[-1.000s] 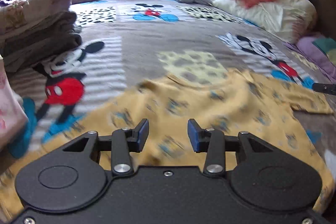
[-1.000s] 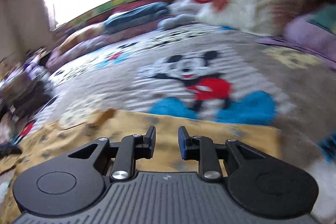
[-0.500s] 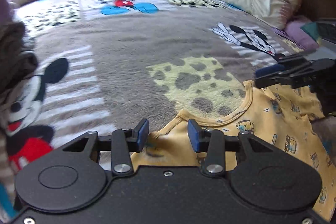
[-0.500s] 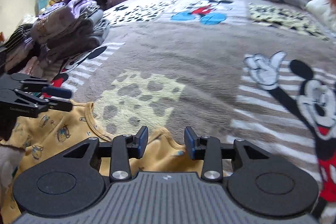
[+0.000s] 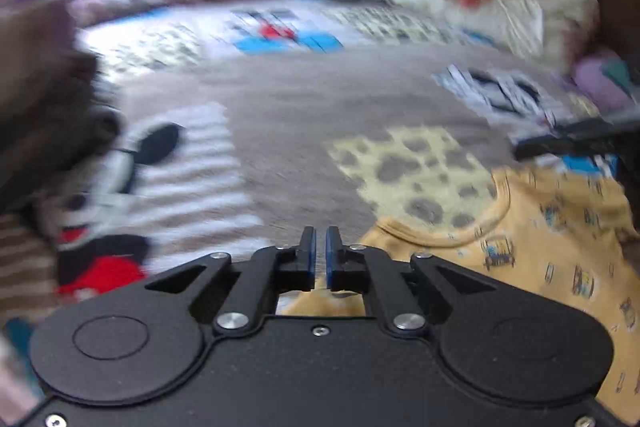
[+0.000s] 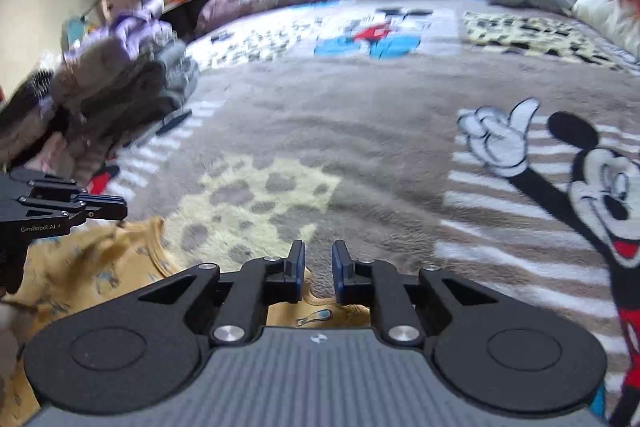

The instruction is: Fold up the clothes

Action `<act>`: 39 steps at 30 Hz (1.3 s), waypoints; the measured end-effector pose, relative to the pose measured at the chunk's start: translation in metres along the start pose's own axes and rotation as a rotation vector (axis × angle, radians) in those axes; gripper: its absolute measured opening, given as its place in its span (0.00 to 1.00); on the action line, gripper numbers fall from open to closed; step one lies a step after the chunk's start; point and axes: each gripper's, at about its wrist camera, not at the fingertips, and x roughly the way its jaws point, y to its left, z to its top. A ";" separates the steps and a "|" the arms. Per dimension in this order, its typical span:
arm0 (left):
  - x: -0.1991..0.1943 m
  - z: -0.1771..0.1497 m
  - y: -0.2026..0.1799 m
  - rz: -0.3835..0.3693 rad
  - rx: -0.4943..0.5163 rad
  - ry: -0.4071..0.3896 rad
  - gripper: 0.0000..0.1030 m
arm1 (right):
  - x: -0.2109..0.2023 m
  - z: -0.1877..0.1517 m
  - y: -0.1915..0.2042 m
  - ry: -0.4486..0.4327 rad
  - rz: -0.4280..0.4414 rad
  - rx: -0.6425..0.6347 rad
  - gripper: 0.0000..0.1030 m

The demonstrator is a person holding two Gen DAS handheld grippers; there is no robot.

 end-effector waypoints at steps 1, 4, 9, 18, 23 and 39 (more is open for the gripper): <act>-0.012 -0.004 0.001 0.018 -0.013 -0.015 0.01 | -0.011 -0.002 0.003 -0.018 -0.006 -0.005 0.17; -0.042 -0.025 -0.010 0.061 -0.019 -0.021 0.01 | -0.038 -0.017 0.008 -0.034 -0.045 -0.007 0.16; -0.081 -0.076 -0.040 0.026 -0.046 0.006 0.02 | -0.078 -0.053 -0.020 -0.062 -0.170 0.121 0.26; -0.104 -0.132 -0.049 -0.104 -0.257 0.007 0.08 | -0.036 -0.032 -0.035 0.027 -0.158 0.059 0.44; -0.103 -0.138 -0.038 -0.129 -0.301 -0.019 0.08 | -0.015 -0.027 -0.047 0.099 -0.115 0.078 0.43; -0.110 -0.147 -0.011 -0.173 -0.404 -0.089 0.08 | -0.038 -0.020 -0.018 0.027 -0.196 0.013 0.14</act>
